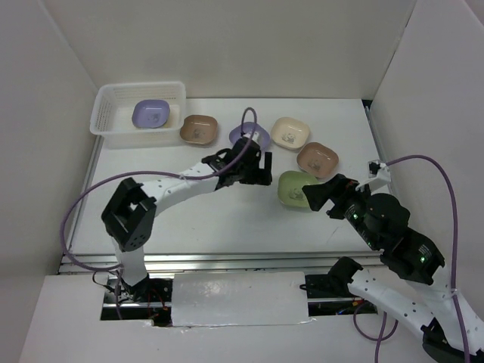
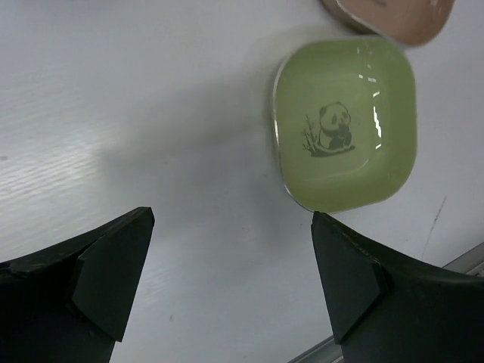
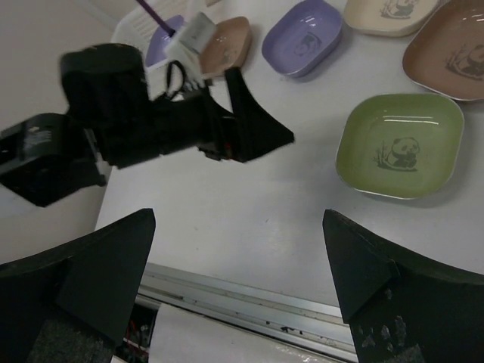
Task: Place the plates into the plastic bin on the countertop
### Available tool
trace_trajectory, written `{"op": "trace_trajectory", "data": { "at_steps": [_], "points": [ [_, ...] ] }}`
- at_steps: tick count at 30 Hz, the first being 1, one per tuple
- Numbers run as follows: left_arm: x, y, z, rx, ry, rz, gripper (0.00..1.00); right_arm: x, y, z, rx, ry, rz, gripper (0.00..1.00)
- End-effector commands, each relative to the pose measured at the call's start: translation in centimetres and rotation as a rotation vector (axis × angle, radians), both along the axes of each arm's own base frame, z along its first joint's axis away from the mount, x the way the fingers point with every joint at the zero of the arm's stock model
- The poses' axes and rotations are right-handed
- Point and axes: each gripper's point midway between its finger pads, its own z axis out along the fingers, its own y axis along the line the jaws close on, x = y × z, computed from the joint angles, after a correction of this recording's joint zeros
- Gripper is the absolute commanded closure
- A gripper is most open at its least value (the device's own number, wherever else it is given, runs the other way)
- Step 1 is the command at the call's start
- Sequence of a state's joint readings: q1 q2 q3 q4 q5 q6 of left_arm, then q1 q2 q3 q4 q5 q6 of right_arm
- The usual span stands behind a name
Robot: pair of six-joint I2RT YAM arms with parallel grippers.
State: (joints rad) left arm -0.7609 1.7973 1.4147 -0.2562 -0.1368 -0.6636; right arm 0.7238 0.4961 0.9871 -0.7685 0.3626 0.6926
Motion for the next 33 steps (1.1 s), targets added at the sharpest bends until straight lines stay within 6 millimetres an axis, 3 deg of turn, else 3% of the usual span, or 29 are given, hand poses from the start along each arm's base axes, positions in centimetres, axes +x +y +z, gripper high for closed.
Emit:
{"op": "trace_trajectory", "data": {
  "at_steps": [1, 2, 3, 5, 7, 9, 10, 11, 12, 13, 15, 16, 18, 19, 20, 21, 22, 24, 25, 26, 27, 28, 30, 31, 32, 33],
  "points": [
    [0.7, -4.1, 0.3, -0.051, -0.052, -0.014, 0.01, -0.3, -0.6, 0.2, 0.007, 0.017, -0.025, 0.0],
    [0.7, -5.3, 0.4, -0.055, -0.051, -0.025, 0.01, -0.3, -0.5, 0.1, 0.009, 0.022, -0.02, 0.0],
    [0.5, -5.7, -2.3, -0.017, -0.003, -0.026, 0.01, -0.5, -0.3, 0.1, 0.014, 0.022, -0.007, 0.0],
    [0.7, -6.9, -3.1, -0.021, 0.007, -0.032, 0.02, -0.6, -0.1, -0.3, 0.015, 0.031, 0.006, 0.0],
    [1.4, -7.7, -6.0, 0.019, 0.03, -0.018, 0.03, -0.7, 0.1, -0.5, 0.018, 0.033, 0.017, 0.0],
    [1.7, -7.9, -7.4, 0.044, 0.054, -0.006, 0.02, -0.8, 0.2, -0.7, 0.017, 0.038, 0.025, 0.0],
    [2.3, -8.6, -6.8, 0.034, 0.045, -0.01, 0.04, -0.9, 0.2, -0.6, 0.015, 0.033, 0.029, 0.0],
    [2.4, -8.6, -8.7, 0.066, 0.07, -0.008, 0.06, -0.9, 0.2, -0.6, 0.014, 0.035, 0.031, 0.0],
    [2.5, -8.7, -9.5, 0.084, 0.079, -0.008, 0.09, -0.9, 0.2, -0.6, 0.011, 0.037, 0.034, 0.0],
    [2.9, -9.1, -9.1, 0.085, 0.074, -0.008, 0.18, -1.0, 0.1, -0.7, 0.005, 0.039, 0.032, 0.0],
    [2.8, -9.2, -10.3, 0.107, 0.089, -0.01, 0.37, -1.0, 0.1, -0.6, 0.007, 0.035, 0.033, 0.0],
    [2.8, -8.9, -10.3, 0.116, 0.088, 0.003, 0.63, -1.1, 0.0, -0.6, 0.005, 0.034, 0.032, 0.0],
    [2.4, -8.4, -9.7, 0.129, 0.081, 0.019, 0.86, -1.0, 0.0, -0.6, 0.005, 0.032, 0.03, 0.0],
    [1.5, -7.2, -10.3, 0.171, 0.104, 0.031, 1.0, -1.0, -0.1, -0.6, 0.004, 0.03, 0.029, 0.0],
    [1.6, -5.7, -8.5, 0.207, 0.068, 0.084, 1.0, -1.1, 0.0, -0.4, 0.004, 0.029, 0.033, 0.0],
    [0.5, -3.9, -8.6, 0.258, 0.073, 0.127, 1.0, -1.1, -0.1, -0.6, 0.001, 0.032, 0.031, 0.0],
    [-0.3, -2.0, -5.5, 0.277, 0.044, 0.166, 1.0, -1.1, -0.1, -0.4, 0.001, 0.03, 0.032, 0.0],
    [-1.5, 2.3, -4.4, 0.353, 0.009, 0.258, 1.0, -1.1, 0.0, -0.4, 0.004, 0.025, 0.037, 0.0],
    [-1.8, 3.7, -0.6, 0.312, -0.039, 0.286, 1.0, -1.1, 0.0, -0.2, 0.007, 0.016, 0.041, 0.0],
    [-1.8, 4.9, 0.6, 0.309, -0.067, 0.307, 1.0, -1.0, 0.3, -0.5, 0.007, 0.018, 0.049, 0.0],
    [-1.1, 7.0, 1.6, 0.327, -0.095, 0.32, 1.0, -0.7, 0.5, -0.1, 0.016, 0.001, 0.048, 0.0],
    [-0.3, 7.8, 4.6, 0.265, -0.151, 0.335, 1.0, -0.5, 0.8, -0.2, 0.012, 0.004, 0.053, 0.0],
    [2.7, 11.3, 7.1, 0.26, -0.203, 0.358, 1.0, 0.0, 1.6, -0.5, 0.008, 0.014, 0.072, 0.0],
    [3.9, 12.6, 7.8, 0.251, -0.219, 0.388, 1.0, 0.1, 1.9, -0.6, 0.007, 0.014, 0.08, 0.0],
    [6.5, 16.1, 9.1, 0.236, -0.237, 0.491, 1.0, 0.2, 2.4, -0.7, 0.004, 0.013, 0.101, 0.0],
    [7.9, 18.0, 8.8, 0.241, -0.229, 0.538, 1.0, 0.3, 2.7, -1.0, -0.005, 0.018, 0.11, 0.0]
  ]
}}
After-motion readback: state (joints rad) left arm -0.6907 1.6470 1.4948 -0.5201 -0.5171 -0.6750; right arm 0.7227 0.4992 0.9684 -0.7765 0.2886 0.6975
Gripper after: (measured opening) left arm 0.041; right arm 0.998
